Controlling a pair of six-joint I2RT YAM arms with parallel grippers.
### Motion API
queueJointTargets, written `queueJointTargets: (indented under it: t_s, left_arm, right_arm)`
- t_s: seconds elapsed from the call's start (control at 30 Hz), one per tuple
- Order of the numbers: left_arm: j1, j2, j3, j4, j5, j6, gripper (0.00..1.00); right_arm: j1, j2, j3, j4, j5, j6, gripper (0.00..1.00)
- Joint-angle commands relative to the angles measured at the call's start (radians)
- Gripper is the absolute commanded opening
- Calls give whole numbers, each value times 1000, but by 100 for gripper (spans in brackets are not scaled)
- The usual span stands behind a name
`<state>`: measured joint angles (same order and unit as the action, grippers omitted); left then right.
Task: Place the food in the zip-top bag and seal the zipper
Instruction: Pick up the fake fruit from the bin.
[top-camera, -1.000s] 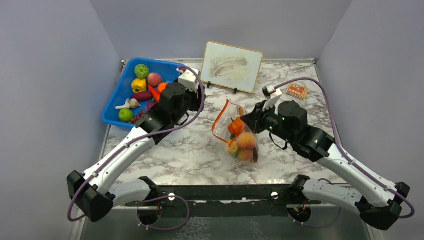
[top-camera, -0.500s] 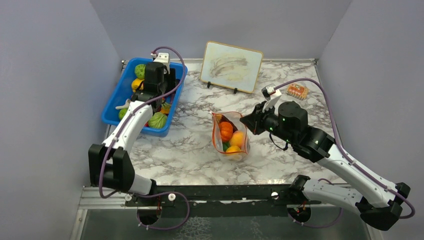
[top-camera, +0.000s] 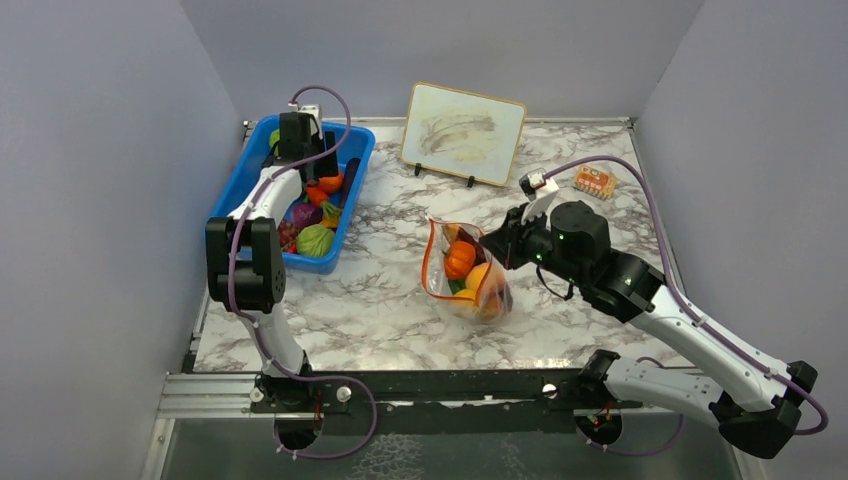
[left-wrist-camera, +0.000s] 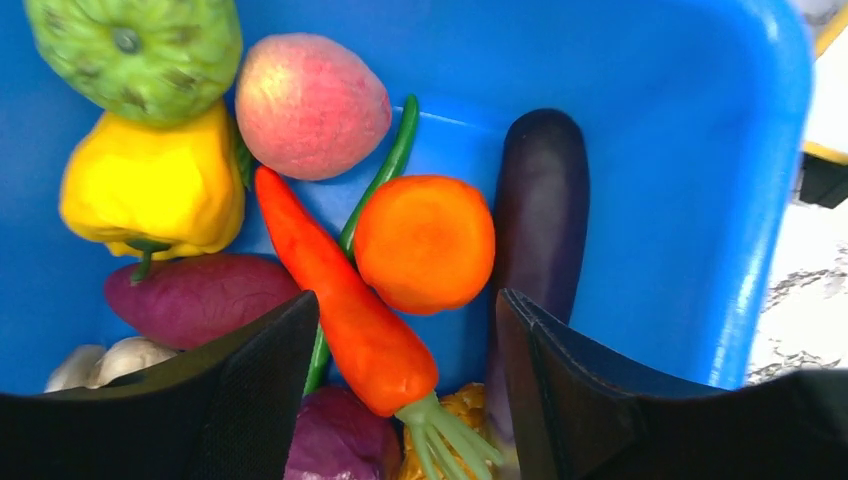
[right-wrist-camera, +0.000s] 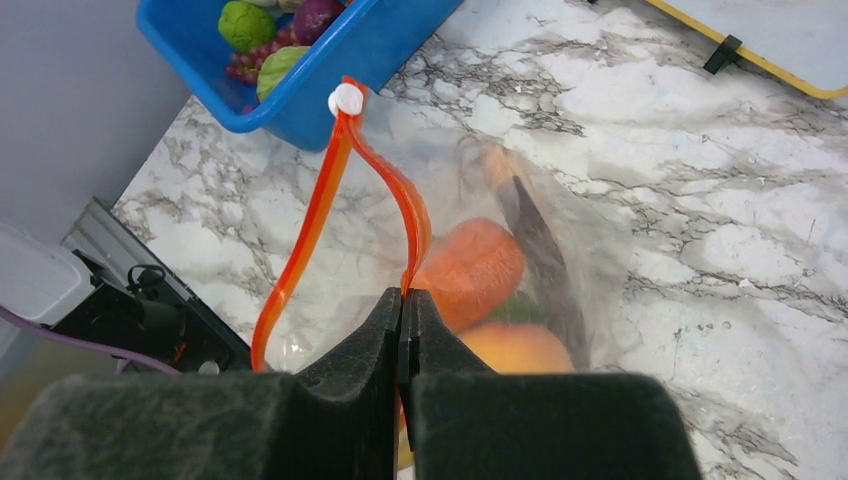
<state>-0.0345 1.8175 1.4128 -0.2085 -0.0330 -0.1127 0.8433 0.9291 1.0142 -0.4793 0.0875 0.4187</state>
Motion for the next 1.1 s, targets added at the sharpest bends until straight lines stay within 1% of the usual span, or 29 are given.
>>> queueJointTargets:
  t_s: [0.0, 0.13, 0.23, 0.37, 0.47, 0.63, 0.7, 0.73, 0.83, 0.87, 1.07]
  left_arm:
    - [24, 62, 47, 22, 115, 15, 66]
    - [25, 123, 78, 19, 147, 21, 64]
    - [26, 172, 113, -8, 141, 27, 68]
    - [27, 213, 129, -12, 138, 40, 70]
    - [27, 232, 142, -22, 117, 55, 75]
    - [28, 264, 149, -36, 99, 66, 75]
    - [28, 271, 149, -35, 100, 63, 74]
    - [28, 272, 149, -35, 101, 60, 71]
    - [28, 264, 150, -38, 110, 56, 58]
    - [28, 258, 151, -38, 111, 54, 56]
    - [28, 231, 158, -72, 99, 54, 51]
  right_arm:
    - [5, -5, 33, 27, -13, 24, 1]
    - [5, 1, 36, 33, -25, 31, 1]
    - [5, 1, 48, 27, -27, 31, 1]
    - [5, 3, 66, 17, -16, 29, 1]
    - [5, 4, 76, 9, -16, 27, 1]
    - [5, -2, 70, 8, -17, 29, 1]
    - [5, -4, 68, 8, -20, 32, 1]
    - [5, -5, 67, 8, -20, 33, 1]
    - [5, -12, 66, 4, -16, 34, 1]
    - [5, -14, 66, 3, -14, 34, 1]
    - [5, -31, 49, 2, -7, 39, 1]
